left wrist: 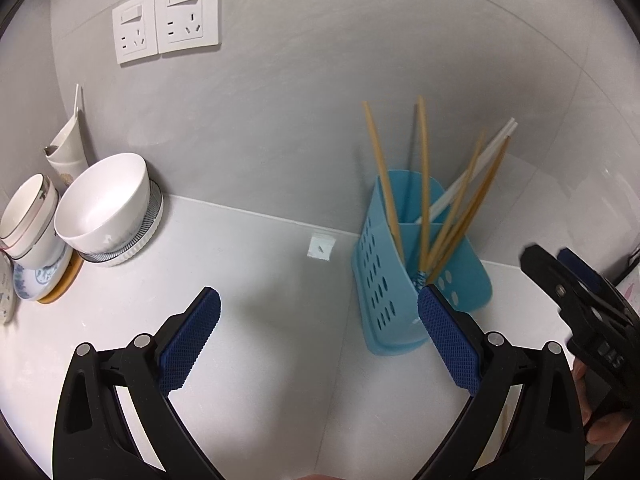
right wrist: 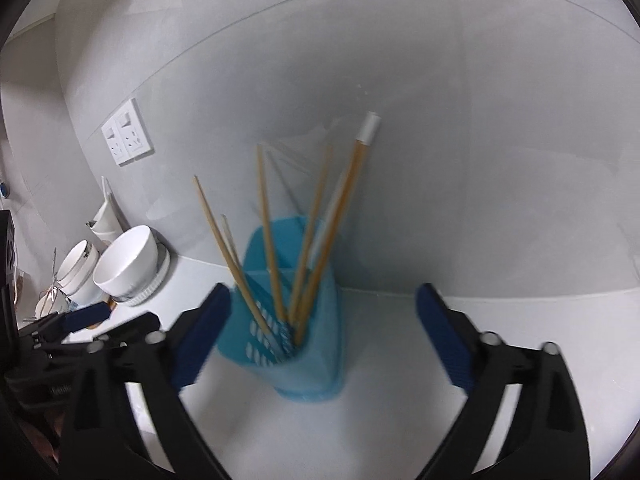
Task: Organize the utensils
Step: 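Move both open tools back over the remaining chopsticks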
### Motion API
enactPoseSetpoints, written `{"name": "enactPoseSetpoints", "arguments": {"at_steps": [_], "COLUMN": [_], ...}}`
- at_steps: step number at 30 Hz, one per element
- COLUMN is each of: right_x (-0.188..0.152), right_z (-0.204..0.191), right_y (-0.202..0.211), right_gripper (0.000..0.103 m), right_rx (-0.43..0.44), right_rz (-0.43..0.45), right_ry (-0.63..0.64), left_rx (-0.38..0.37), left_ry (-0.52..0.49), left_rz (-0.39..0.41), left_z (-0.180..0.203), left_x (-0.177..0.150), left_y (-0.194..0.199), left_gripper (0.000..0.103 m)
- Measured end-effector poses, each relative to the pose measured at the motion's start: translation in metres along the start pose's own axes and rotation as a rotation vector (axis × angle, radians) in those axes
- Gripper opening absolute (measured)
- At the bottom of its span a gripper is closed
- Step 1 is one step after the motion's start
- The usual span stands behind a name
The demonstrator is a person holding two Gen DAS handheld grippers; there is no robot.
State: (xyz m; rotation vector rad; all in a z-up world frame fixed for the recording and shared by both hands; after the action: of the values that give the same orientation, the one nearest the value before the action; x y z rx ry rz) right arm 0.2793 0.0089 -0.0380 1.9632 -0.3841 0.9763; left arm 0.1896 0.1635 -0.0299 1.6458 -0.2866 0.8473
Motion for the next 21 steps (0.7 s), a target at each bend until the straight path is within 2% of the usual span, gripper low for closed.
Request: {"name": "enactPoseSetpoints", "arguments": {"at_steps": [9, 14, 21], "right_x": [-0.036, -0.059, -0.097], "right_z": [0.038, 0.065, 0.101], "right_y": [0.057, 0.083, 0.115], "right_gripper": [0.095, 0.095, 0.095], "right_rx": [-0.118, -0.209, -0.268], "right_rz": [-0.059, -0.080, -0.139], "right_ry": [-0.011, -0.048, -0.108], "left_rx": [-0.042, -0.054, -0.089], "left_ry": [-0.018, -0.062, -0.112], "left_rz": [-0.046, -0.065, -0.117], "left_z": [0.026, 0.047, 0.079], "left_x": [-0.023, -0.041, -0.073], "left_y": [0.017, 0.024, 0.027], "left_gripper": [0.097, 0.097, 0.097]}}
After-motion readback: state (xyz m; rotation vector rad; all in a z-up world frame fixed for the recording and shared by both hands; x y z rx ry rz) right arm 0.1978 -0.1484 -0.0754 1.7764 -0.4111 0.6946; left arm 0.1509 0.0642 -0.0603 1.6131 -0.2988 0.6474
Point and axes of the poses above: each gripper's, at about its wrist camera, not at the fingertips, and y roughly against the way its jaws point, z to its right, x to its top, the point moved 4 cm from there along -y, roughly the way its jaws point, and after that the axes turned 9 degrees about x, right-handed, at the moved point
